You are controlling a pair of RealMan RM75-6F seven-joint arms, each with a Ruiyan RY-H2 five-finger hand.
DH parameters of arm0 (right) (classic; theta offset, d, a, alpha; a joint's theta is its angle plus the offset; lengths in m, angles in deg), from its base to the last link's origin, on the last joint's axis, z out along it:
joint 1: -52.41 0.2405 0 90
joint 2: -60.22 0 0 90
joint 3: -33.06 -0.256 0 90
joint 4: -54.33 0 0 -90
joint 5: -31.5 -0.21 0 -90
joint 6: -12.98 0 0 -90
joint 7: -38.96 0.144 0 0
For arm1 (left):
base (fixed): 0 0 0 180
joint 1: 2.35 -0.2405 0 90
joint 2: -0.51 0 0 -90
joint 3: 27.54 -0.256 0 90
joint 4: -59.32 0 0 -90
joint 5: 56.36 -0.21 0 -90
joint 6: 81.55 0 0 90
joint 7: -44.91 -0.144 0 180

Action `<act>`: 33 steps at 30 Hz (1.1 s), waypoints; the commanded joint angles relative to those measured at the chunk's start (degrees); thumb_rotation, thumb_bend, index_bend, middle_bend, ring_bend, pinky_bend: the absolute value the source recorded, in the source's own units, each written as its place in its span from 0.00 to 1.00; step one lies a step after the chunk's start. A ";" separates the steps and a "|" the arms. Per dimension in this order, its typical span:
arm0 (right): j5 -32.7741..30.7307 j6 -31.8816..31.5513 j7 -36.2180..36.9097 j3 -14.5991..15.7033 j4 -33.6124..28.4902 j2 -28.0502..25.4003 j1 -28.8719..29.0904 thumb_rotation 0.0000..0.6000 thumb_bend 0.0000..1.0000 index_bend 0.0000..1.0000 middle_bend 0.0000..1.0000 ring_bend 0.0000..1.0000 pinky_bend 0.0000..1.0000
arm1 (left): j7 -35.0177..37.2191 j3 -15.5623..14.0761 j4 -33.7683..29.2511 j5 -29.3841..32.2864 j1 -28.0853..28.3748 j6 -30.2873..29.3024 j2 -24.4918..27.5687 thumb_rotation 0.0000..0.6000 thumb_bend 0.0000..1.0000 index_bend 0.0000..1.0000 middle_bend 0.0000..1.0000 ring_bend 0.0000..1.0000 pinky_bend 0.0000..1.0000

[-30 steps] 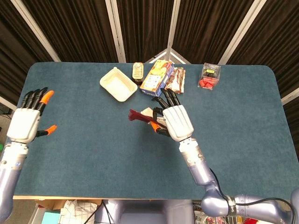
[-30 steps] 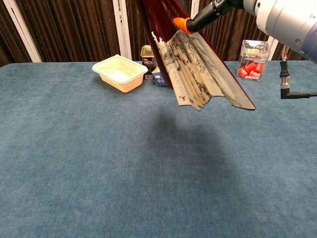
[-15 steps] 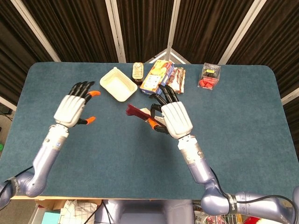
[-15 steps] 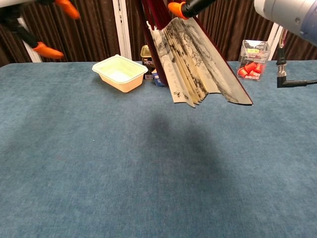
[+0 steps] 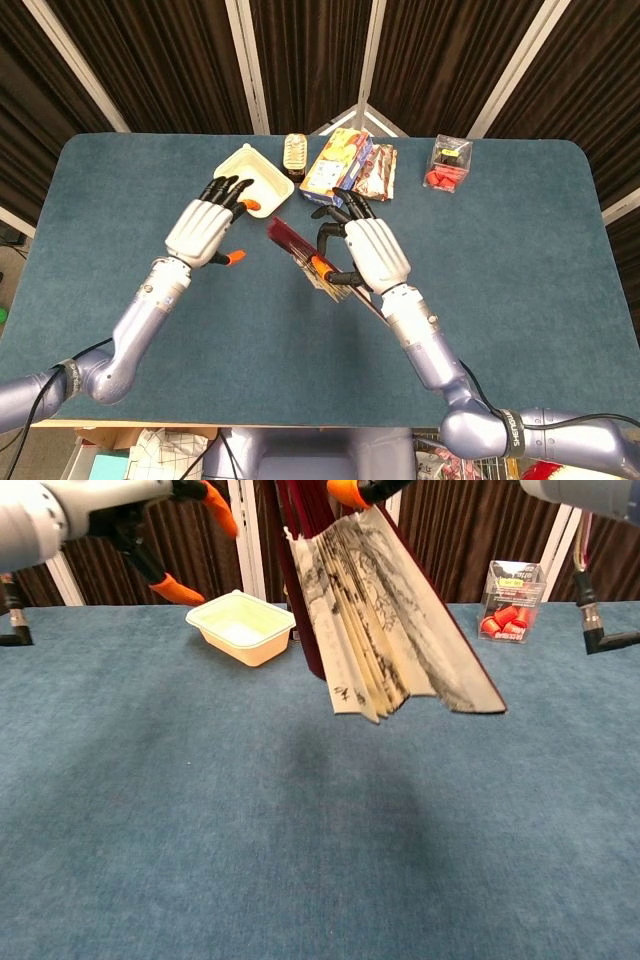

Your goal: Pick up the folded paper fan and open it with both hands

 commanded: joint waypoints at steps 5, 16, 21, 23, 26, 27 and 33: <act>-0.73 0.02 0.87 0.51 -1.14 -0.62 1.31 1.00 0.46 0.78 0.30 0.00 0.00 | 0.96 0.28 -0.04 4.51 3.18 3.20 -2.18 1.00 0.28 0.31 0.09 0.00 0.01; -1.79 -1.20 2.43 1.43 -2.24 -1.34 3.02 1.00 0.46 0.79 0.31 0.00 0.00 | 2.68 -0.95 0.72 7.36 5.72 2.89 -5.97 1.00 0.29 0.34 0.10 0.00 0.01; -2.14 -1.86 2.87 1.78 -2.59 -1.68 3.65 1.00 0.46 0.79 0.31 0.00 0.00 | 2.46 -1.98 1.05 8.02 6.69 2.63 -7.63 1.00 0.30 0.37 0.11 0.00 0.01; -2.30 -2.07 3.09 1.88 -2.70 -1.82 3.83 1.00 0.46 0.79 0.31 0.00 0.00 | 2.15 -2.38 1.06 8.05 6.99 2.49 -7.95 1.00 0.32 0.41 0.11 0.00 0.01; -2.44 -2.39 3.68 2.13 -2.76 -2.06 4.01 1.00 0.46 0.79 0.31 0.00 0.00 | 2.01 -2.73 1.05 7.78 7.31 1.55 -8.75 1.00 0.38 0.52 0.14 0.00 0.02; -2.45 -2.48 3.83 2.29 -2.83 -2.18 4.03 1.00 0.46 0.79 0.31 0.00 0.00 | 2.05 -2.82 1.09 7.60 7.35 1.13 -9.02 1.00 0.41 0.58 0.16 0.00 0.03; -2.26 -2.93 4.82 2.86 -3.18 -3.22 3.87 1.00 0.46 0.79 0.31 0.00 0.00 | 1.85 -3.55 1.74 6.20 7.00 -1.71 -10.05 1.00 0.45 0.72 0.20 0.00 0.07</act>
